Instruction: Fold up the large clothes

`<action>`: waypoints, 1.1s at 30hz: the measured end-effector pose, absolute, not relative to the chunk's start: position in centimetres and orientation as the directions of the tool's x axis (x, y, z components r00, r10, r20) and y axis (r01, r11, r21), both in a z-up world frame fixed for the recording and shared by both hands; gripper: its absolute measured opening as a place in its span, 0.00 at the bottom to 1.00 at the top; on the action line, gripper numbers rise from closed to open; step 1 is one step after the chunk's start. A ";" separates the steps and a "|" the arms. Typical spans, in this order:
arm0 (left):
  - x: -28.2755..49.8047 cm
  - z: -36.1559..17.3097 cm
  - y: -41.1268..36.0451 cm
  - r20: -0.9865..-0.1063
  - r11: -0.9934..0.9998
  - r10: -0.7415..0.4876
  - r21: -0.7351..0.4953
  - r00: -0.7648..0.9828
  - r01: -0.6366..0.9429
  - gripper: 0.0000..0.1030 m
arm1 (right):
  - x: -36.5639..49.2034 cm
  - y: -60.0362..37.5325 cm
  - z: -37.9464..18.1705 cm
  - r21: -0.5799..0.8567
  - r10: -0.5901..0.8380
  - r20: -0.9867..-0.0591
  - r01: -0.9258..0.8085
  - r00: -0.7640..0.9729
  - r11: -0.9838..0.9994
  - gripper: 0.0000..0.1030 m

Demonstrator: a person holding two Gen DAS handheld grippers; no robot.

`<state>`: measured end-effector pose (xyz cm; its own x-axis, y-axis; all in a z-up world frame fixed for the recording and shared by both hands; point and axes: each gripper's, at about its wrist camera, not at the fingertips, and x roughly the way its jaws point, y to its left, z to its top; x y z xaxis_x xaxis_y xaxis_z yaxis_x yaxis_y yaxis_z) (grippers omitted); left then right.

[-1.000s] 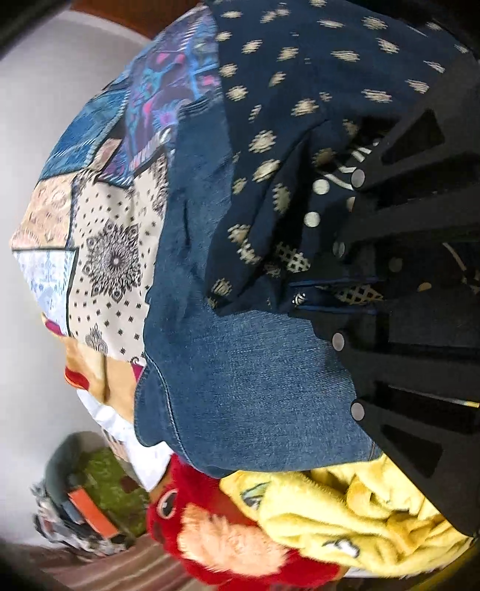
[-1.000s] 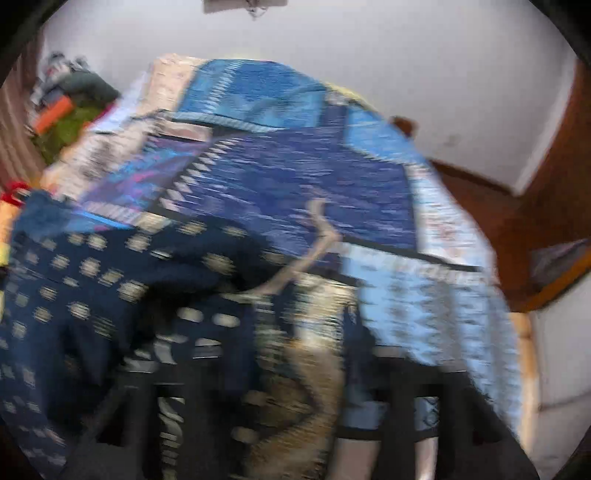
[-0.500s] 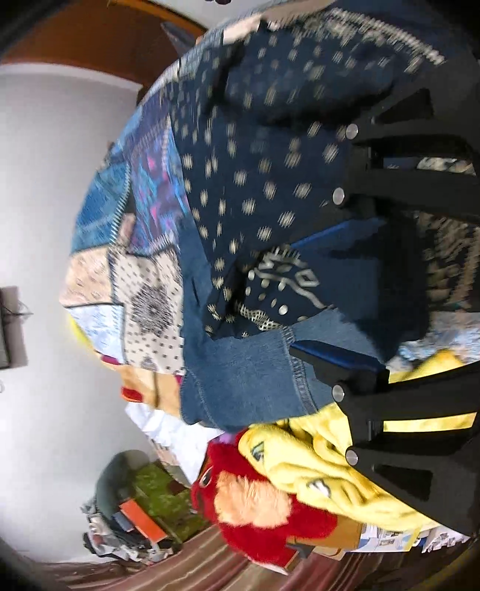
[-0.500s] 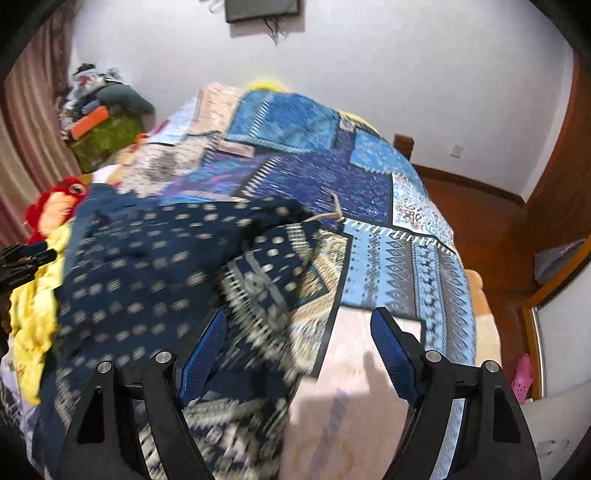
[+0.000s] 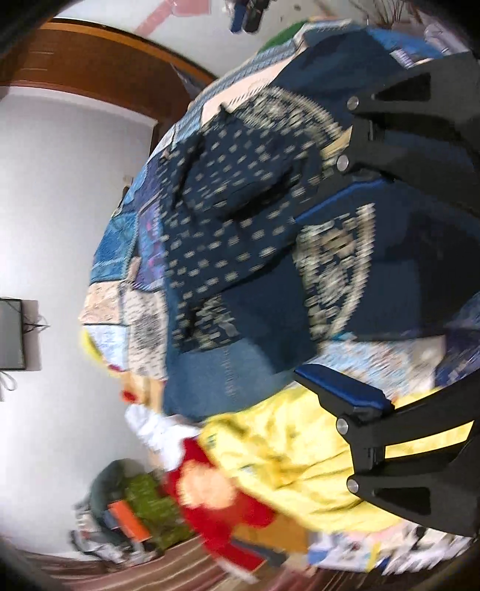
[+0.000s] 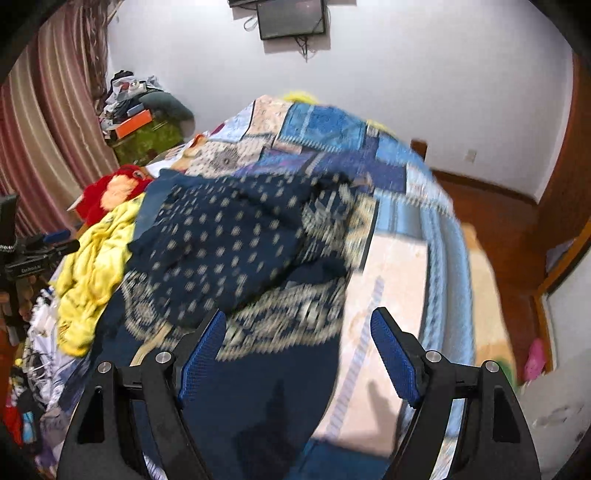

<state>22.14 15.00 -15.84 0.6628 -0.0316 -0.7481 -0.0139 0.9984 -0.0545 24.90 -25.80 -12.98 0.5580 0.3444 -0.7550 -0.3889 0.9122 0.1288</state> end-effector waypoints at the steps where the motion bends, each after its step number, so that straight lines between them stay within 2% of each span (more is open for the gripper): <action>1: 21.5 -16.7 15.2 -0.759 0.997 -0.044 -0.075 0.650 -0.020 0.76 | 24.4 -25.9 -13.7 0.147 0.353 -0.765 -0.388 0.539 0.910 0.76; 11: 15.7 -27.4 17.8 -0.853 0.931 -0.223 -0.329 0.472 -0.156 0.75 | 19.7 -27.5 -21.0 0.376 0.474 -0.820 -0.320 0.322 0.869 0.76; 15: 14.5 -30.2 18.0 -0.818 0.862 -0.359 -0.475 0.449 -0.178 0.75 | 18.2 -27.8 -21.8 0.404 0.494 -0.801 -0.304 0.338 0.863 0.76; 19: 13.8 -32.2 17.0 -0.800 0.826 -0.413 -0.531 0.436 -0.191 0.76 | 18.1 -27.6 -21.7 0.416 0.503 -0.790 -0.297 0.350 0.860 0.75; 20: 13.5 -32.4 17.0 -0.790 0.817 -0.414 -0.542 0.452 -0.198 0.75 | 18.2 -27.4 -21.8 0.415 0.505 -0.789 -0.302 0.351 0.858 0.74; 21: 13.4 -32.4 17.1 -0.785 0.811 -0.415 -0.548 0.460 -0.204 0.75 | 18.3 -27.0 -21.9 0.400 0.496 -0.792 -0.312 0.356 0.862 0.67; 22: 13.2 -32.4 17.1 -0.783 0.810 -0.410 -0.549 0.469 -0.209 0.70 | 18.5 -26.8 -21.9 0.392 0.491 -0.794 -0.315 0.360 0.865 0.58; 23: 13.1 -32.3 17.0 -0.781 0.811 -0.404 -0.547 0.476 -0.209 0.65 | 18.6 -26.6 -22.0 0.388 0.490 -0.792 -0.319 0.366 0.865 0.55; 25: 12.9 -31.7 16.7 -0.770 0.814 -0.402 -0.549 0.496 -0.191 0.30 | 19.0 -26.2 -22.0 0.401 0.504 -0.783 -0.324 0.364 0.857 0.34; 26: 12.9 -31.4 16.5 -0.770 0.819 -0.398 -0.543 0.498 -0.185 0.23 | 19.2 -26.1 -22.0 0.418 0.520 -0.776 -0.327 0.356 0.848 0.30; 27: 13.0 -30.9 16.3 -0.779 0.835 -0.375 -0.519 0.503 -0.181 0.16 | 19.4 -26.1 -22.0 0.435 0.537 -0.769 -0.332 0.347 0.837 0.21; 28: 13.2 -30.2 16.1 -0.783 0.851 -0.355 -0.497 0.511 -0.170 0.14 | 19.5 -26.0 -21.9 0.450 0.552 -0.760 -0.335 0.343 0.828 0.15; 33: 14.2 -25.6 15.2 -0.753 0.895 -0.292 -0.432 0.590 -0.109 0.12 | 19.8 -24.7 -19.5 0.410 0.559 -0.727 -0.401 0.398 0.819 0.11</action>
